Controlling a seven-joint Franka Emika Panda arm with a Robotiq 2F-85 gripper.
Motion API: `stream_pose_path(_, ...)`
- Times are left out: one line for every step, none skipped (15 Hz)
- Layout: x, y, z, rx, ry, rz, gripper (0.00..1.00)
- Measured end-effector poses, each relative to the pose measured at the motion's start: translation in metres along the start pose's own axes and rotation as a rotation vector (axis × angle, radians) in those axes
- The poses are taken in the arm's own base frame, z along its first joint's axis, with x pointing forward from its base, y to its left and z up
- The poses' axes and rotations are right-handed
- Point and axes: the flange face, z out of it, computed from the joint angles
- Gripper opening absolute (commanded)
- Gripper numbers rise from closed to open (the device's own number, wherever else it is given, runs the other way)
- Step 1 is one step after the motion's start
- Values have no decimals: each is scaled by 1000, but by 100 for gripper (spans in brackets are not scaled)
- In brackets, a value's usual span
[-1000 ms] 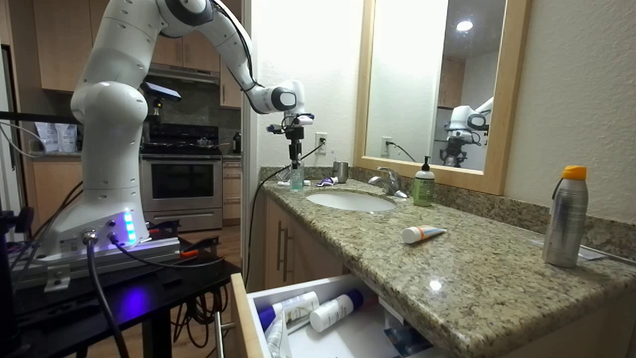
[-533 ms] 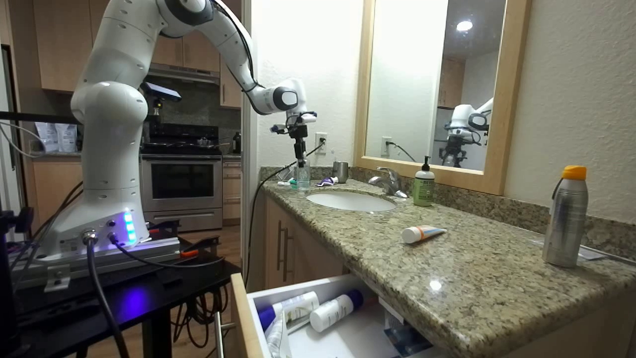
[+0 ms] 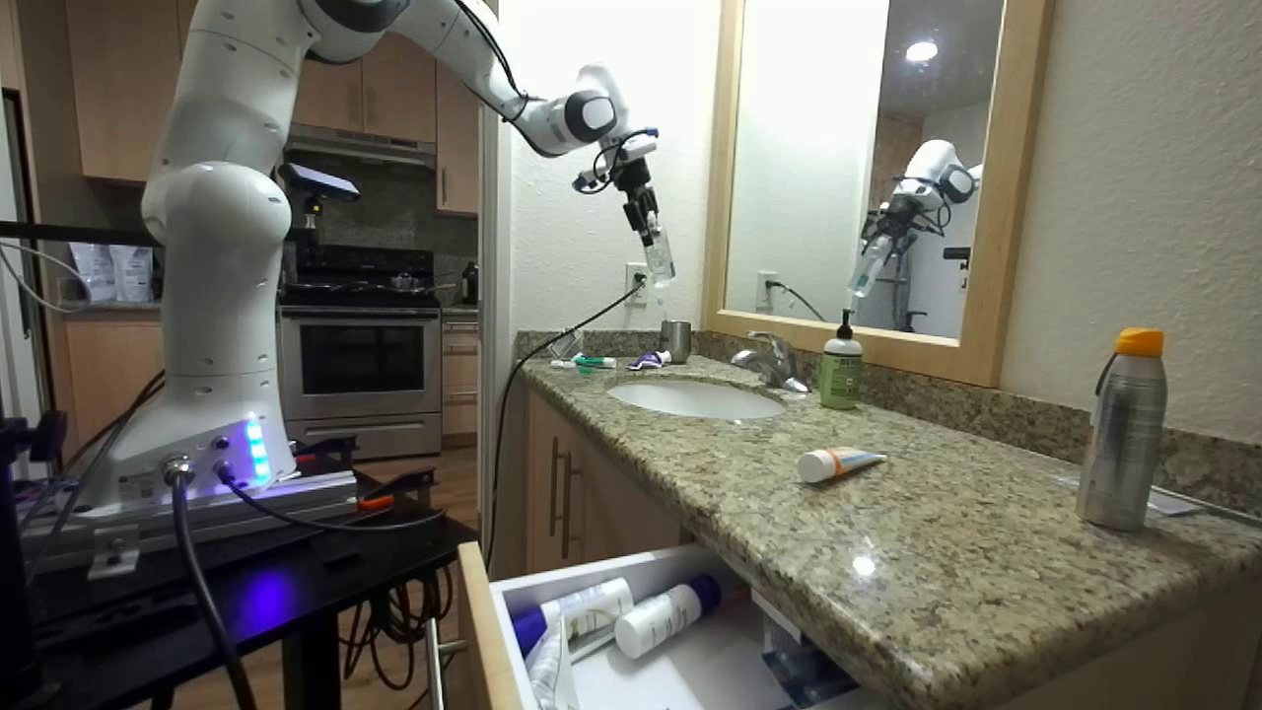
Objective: Put the bottle with the colorless liquid on the right side of the sink
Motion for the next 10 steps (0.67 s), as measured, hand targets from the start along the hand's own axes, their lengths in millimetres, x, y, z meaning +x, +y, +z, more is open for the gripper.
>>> stream_pose_path(22, -3, -17, 16, 29, 51, 37)
stream_pose_path(45, -3, -32, 24, 57, 102, 37)
stream_pose_path(71, 0, -46, 27, 86, 155, 37)
stream_pose_path(96, 6, -58, 23, 113, 207, 37)
stream_pose_path(122, 15, -67, 10, 138, 260, 37)
stream_pose_path(148, 28, -74, -6, 163, 313, 37)
stream_pose_path(173, 43, -80, -25, 187, 366, 37)
stream_pose_path(199, 59, -84, -45, 209, 421, 37)
stream_pose_path(223, 78, -88, -67, 227, 473, 37)
stream_pose_path(245, 98, -88, -91, 244, 527, 37)
